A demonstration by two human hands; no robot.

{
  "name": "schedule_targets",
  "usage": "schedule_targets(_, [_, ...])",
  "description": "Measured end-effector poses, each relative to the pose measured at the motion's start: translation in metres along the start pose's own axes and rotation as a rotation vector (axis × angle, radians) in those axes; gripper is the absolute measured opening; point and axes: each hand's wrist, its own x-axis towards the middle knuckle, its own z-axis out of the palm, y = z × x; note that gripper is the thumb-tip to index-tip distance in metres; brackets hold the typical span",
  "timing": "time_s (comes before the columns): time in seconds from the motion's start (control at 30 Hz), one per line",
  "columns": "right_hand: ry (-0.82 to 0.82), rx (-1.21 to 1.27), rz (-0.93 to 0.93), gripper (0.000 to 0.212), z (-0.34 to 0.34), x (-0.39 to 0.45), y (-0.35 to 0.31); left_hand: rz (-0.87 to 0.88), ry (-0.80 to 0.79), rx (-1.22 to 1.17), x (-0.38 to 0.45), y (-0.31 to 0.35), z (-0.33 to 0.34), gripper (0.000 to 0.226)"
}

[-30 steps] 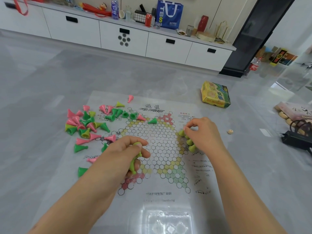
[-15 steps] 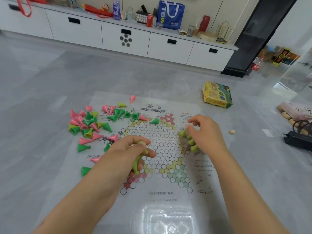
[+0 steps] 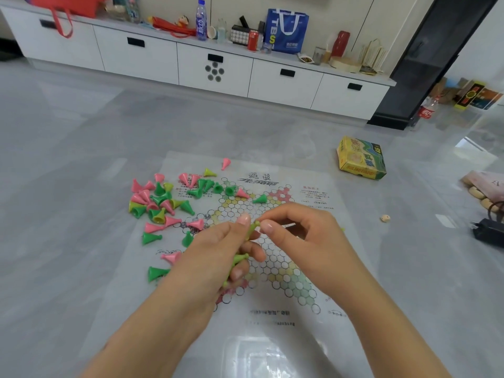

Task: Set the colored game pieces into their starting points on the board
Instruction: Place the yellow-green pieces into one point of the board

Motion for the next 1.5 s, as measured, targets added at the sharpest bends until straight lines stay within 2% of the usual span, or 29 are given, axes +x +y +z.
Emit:
schedule_targets(0.4, [0.020, 0.067, 0.029, 0.009, -0.003, 0.002, 0.003, 0.004, 0.009, 0.101, 0.004, -0.003, 0.002, 0.028])
schedule_targets(0.47, [0.082, 0.078, 0.072, 0.010, -0.013, 0.004, 0.008, -0.058, 0.041, 0.058, 0.006, -0.002, 0.002, 0.021])
schedule_targets(0.57, [0.286, 0.002, 0.179, 0.014, -0.031, 0.008, 0.030, -0.144, 0.053, -0.056, 0.008, 0.001, 0.004, 0.013])
schedule_targets(0.63, [0.411, -0.105, 0.261, 0.015, -0.038, 0.009, 0.047, -0.158, 0.064, -0.050, 0.012, 0.001, 0.002, 0.019])
schedule_targets(0.7, [0.459, -0.275, 0.288, 0.013, -0.041, 0.010, 0.059, -0.147, 0.093, -0.024, 0.016, -0.002, -0.001, 0.030])
schedule_targets(0.8, [0.445, -0.497, 0.256, 0.013, -0.041, 0.014, 0.067, -0.122, 0.115, -0.010, 0.017, -0.004, -0.004, 0.036])
schedule_targets(0.93, [0.370, -0.682, 0.239, 0.014, -0.038, 0.018, 0.077, -0.074, 0.087, -0.017, 0.014, -0.004, -0.004, 0.032])
schedule_targets(1.23, [0.377, -0.728, 0.226, 0.016, -0.032, 0.022, 0.078, -0.055, 0.039, -0.018, 0.010, -0.003, -0.004, 0.029])
schedule_targets(1.5, [0.365, -0.760, 0.238, 0.016, -0.030, 0.024, 0.079, -0.018, 0.058, 0.026, 0.011, -0.002, -0.008, 0.027])
